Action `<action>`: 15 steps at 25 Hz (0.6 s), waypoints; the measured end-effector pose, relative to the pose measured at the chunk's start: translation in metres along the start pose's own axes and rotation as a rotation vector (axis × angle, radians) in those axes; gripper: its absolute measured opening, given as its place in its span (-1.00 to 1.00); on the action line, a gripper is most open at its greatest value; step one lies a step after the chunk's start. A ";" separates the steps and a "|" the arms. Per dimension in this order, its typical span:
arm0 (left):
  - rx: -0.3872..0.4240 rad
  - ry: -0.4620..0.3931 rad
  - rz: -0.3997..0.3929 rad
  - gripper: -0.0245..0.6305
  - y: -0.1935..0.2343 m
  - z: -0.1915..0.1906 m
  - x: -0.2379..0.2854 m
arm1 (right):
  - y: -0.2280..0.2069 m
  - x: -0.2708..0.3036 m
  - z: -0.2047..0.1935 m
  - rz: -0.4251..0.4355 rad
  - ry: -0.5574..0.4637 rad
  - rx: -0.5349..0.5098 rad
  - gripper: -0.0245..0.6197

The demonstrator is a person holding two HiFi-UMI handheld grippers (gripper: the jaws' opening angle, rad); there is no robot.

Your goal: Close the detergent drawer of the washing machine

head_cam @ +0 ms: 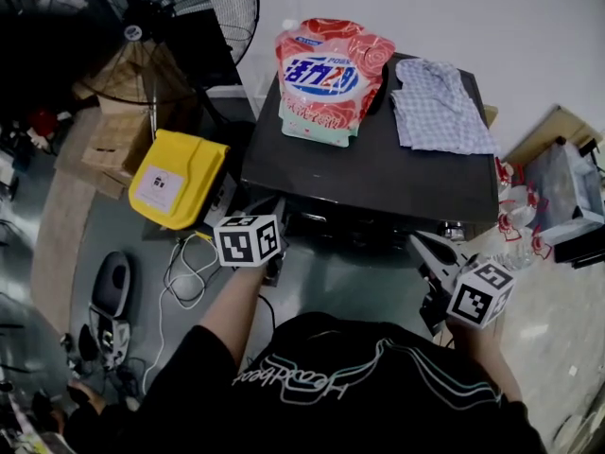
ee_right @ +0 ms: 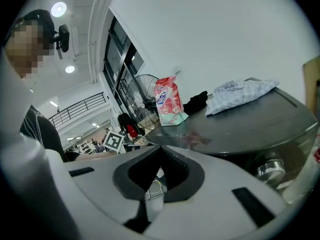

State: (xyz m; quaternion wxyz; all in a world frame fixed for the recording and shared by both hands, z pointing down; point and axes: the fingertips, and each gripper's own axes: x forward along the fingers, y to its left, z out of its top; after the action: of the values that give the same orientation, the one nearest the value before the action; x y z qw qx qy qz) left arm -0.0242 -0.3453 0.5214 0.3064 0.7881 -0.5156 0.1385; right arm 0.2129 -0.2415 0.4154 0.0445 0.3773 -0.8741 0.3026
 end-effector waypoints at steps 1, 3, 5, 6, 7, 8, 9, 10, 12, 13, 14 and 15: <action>-0.008 -0.005 -0.008 -0.86 0.000 0.000 0.000 | 0.001 -0.001 0.000 0.003 0.001 -0.004 -0.84; -0.026 -0.010 -0.013 -0.86 0.000 0.000 0.000 | 0.004 -0.004 0.001 0.015 0.001 -0.014 -0.84; -0.060 -0.015 -0.021 -0.86 -0.001 0.000 0.000 | 0.008 -0.007 0.002 0.027 0.002 -0.025 -0.84; -0.076 -0.012 -0.028 -0.86 -0.001 0.000 0.000 | 0.009 -0.008 0.003 0.033 0.006 -0.031 -0.84; -0.087 -0.003 -0.035 -0.86 -0.002 -0.001 -0.002 | 0.010 -0.009 0.003 0.039 0.013 -0.035 -0.84; -0.092 0.008 -0.041 -0.86 -0.003 -0.002 -0.004 | 0.011 -0.010 0.003 0.046 0.021 -0.038 -0.84; -0.092 0.016 -0.044 -0.86 -0.006 -0.002 -0.008 | 0.012 -0.012 0.005 0.052 0.026 -0.042 -0.84; -0.085 0.022 -0.045 -0.86 -0.011 0.000 -0.013 | 0.014 -0.013 0.008 0.058 0.026 -0.046 -0.84; -0.051 0.031 -0.060 -0.86 -0.027 0.005 -0.027 | 0.018 -0.017 0.021 0.072 0.009 -0.060 -0.84; -0.028 0.032 -0.079 -0.86 -0.037 0.010 -0.036 | 0.022 -0.018 0.028 0.082 -0.003 -0.071 -0.84; -0.008 0.027 -0.105 -0.86 -0.049 0.016 -0.045 | 0.027 -0.018 0.033 0.094 -0.009 -0.087 -0.84; 0.008 0.015 -0.137 -0.86 -0.061 0.022 -0.056 | 0.034 -0.017 0.038 0.106 -0.011 -0.107 -0.84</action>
State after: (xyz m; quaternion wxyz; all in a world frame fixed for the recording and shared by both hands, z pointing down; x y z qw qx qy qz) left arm 0.0045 -0.3009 0.4536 0.3159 0.8217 -0.4574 0.1254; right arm 0.2075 -0.2336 0.3627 0.0439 0.3291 -0.9081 0.2553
